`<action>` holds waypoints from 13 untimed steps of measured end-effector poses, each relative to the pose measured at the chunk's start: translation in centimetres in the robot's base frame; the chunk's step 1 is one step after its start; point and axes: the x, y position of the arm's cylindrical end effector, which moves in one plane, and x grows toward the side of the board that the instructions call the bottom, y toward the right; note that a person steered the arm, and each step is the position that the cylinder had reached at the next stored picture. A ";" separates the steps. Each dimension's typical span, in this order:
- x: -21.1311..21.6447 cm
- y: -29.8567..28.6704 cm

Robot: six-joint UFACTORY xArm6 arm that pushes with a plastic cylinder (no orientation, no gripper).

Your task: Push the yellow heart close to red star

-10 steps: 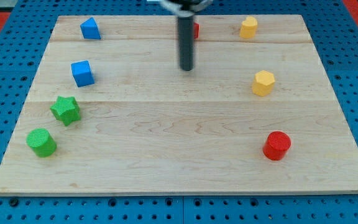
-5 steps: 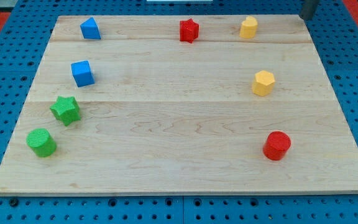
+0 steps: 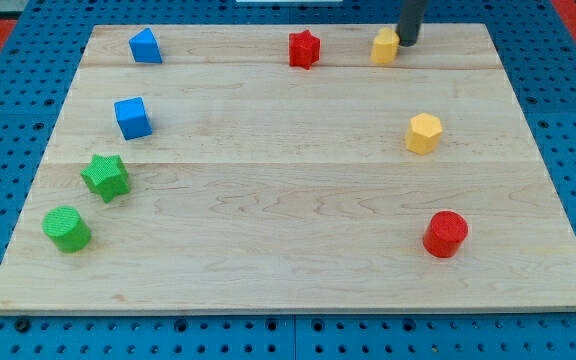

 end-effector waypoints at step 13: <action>1.7 -9.4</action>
